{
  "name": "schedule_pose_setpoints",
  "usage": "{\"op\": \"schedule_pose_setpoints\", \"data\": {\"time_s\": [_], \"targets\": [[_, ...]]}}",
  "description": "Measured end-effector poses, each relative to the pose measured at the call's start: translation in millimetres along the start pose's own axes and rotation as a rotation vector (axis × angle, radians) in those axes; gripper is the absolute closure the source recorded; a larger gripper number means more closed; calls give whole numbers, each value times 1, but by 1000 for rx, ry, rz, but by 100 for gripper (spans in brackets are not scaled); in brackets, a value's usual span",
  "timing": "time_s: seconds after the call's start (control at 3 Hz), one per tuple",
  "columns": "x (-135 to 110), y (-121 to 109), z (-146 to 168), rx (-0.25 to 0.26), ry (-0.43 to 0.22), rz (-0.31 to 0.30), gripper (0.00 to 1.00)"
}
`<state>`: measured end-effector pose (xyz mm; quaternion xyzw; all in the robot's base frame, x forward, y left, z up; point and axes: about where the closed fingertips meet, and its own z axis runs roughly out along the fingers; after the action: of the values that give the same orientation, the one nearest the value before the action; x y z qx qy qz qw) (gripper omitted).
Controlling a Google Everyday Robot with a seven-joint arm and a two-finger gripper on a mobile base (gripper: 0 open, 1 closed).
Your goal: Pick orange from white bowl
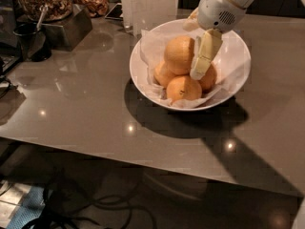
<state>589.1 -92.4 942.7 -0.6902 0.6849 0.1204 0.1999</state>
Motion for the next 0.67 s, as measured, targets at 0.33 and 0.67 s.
{"op": "schedule_pose_setpoints", "data": {"time_s": [0.33, 0.67], "targets": [[-2, -7, 11, -6, -33, 10, 0], [-5, -11, 24, -31, -48, 14, 0]]}}
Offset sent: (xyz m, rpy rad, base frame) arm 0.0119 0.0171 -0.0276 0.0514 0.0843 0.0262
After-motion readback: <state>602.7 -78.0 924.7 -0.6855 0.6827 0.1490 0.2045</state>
